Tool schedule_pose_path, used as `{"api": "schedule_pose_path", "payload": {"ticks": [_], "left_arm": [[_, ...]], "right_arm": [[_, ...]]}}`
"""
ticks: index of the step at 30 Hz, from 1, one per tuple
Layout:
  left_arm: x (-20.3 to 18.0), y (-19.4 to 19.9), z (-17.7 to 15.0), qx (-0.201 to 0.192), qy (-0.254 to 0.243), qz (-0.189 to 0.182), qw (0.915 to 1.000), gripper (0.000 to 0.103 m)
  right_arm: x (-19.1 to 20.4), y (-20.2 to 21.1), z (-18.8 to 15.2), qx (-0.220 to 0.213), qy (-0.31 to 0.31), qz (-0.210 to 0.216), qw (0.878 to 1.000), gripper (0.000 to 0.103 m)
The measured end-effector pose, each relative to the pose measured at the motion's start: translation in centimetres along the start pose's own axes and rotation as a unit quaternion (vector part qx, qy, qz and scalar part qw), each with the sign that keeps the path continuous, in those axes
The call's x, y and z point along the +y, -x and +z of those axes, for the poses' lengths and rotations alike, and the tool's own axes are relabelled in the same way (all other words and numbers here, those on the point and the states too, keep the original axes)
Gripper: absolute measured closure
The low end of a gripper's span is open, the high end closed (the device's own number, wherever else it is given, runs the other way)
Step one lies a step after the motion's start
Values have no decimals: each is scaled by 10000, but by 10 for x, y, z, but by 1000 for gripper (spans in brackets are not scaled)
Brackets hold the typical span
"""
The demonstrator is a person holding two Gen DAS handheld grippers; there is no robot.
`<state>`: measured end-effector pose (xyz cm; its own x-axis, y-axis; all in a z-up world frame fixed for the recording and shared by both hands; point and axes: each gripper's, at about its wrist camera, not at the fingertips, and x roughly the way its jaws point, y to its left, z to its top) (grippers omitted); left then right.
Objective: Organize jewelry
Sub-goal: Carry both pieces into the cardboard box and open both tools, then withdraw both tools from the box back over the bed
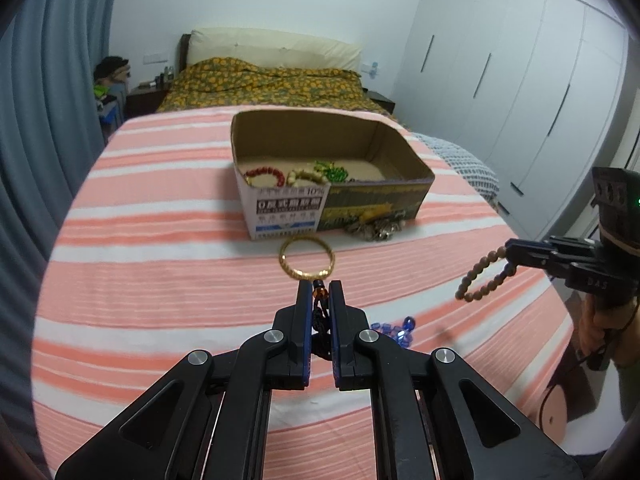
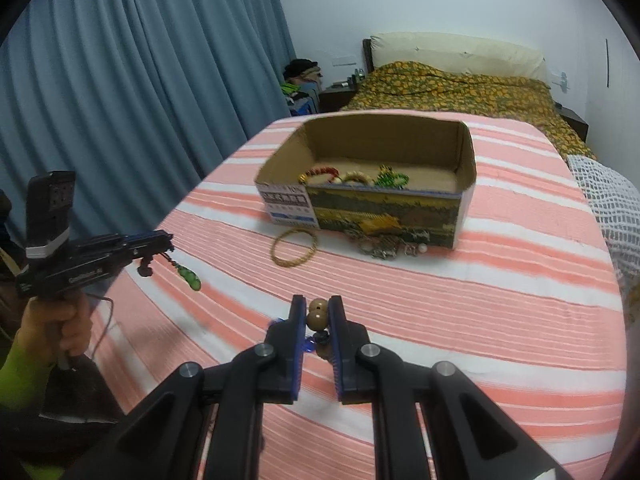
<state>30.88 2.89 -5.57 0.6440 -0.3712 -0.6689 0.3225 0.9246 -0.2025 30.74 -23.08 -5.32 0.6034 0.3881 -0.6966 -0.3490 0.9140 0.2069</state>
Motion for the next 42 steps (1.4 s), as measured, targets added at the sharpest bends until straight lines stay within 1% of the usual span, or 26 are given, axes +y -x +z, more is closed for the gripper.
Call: {"api": "schedule_pose_path", "payload": {"ticks": [4,8,14,19,23,27,32,35,36,37,38,39,40,41,42], "left_arm": [[4,3,17,-50,-54,34,10000,97],[10,2,39,-100,-45,-26,9999,97],[12,-6,77,-229,-113,-44,9997,97],[13,-29,110,-287,-169,-95,9994,97],[15,-59,131,-218,-187,-102,9995,97],[20,-91,142,-40,-179,-96,9998,97],[25,-136,143,246,-189,-44,9995,97],[27,-158,140,366,-198,39,9991,96],[28,-166,138,407,-226,131,9988,96],[28,-175,135,455,-281,256,9982,94],[28,-182,131,510,-306,381,9975,80],[29,-186,130,555,-295,427,9971,66],[30,-189,126,607,-248,520,9965,37],[32,-187,123,566,-214,585,9965,23],[33,-182,119,456,-203,618,9968,22]], "right_arm": [[6,8,11,-121,142,-15,9998,91],[5,14,30,-218,141,9,9997,91],[3,16,71,-428,293,-65,9986,91],[-5,8,110,-605,424,-191,9971,91],[-17,-12,141,-672,482,-292,9961,91],[-31,-42,160,-529,530,-356,9966,91],[-61,-87,171,-272,432,-381,9980,91],[-84,-110,169,-184,230,-301,9991,91],[-92,-115,165,-169,109,-231,9995,90],[-105,-125,162,-147,-120,-237,9995,89],[-117,-133,161,-104,-315,-419,9986,74],[-125,-138,160,-53,-428,-591,9973,50],[-134,-141,158,4,-573,-864,9946,43],[-142,-138,153,-72,-727,-1116,9911,41],[-146,-135,153,-145,-777,-1172,9900,41]]}}
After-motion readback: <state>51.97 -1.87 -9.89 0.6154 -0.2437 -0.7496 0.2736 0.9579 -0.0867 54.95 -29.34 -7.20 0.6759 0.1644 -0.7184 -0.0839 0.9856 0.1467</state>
